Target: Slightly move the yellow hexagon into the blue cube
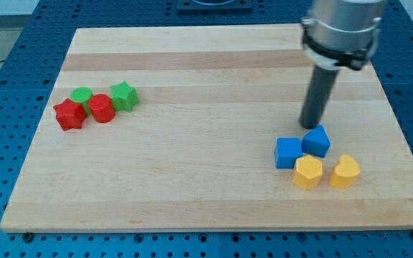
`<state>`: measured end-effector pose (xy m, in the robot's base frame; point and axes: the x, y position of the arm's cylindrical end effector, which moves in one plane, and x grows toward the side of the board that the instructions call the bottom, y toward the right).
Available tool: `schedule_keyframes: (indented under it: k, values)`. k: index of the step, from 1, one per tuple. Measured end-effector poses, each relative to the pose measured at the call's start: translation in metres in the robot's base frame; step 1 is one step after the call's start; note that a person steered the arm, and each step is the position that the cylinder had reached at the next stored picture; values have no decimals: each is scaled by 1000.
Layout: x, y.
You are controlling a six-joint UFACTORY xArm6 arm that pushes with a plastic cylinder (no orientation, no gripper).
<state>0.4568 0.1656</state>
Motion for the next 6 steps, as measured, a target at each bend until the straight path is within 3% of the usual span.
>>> schedule_keyframes:
  k: [1,2,3,4,6]
  values:
    - [1,59]
    - [73,96]
    - [134,74]
    - [123,-21]
    - [121,-39]
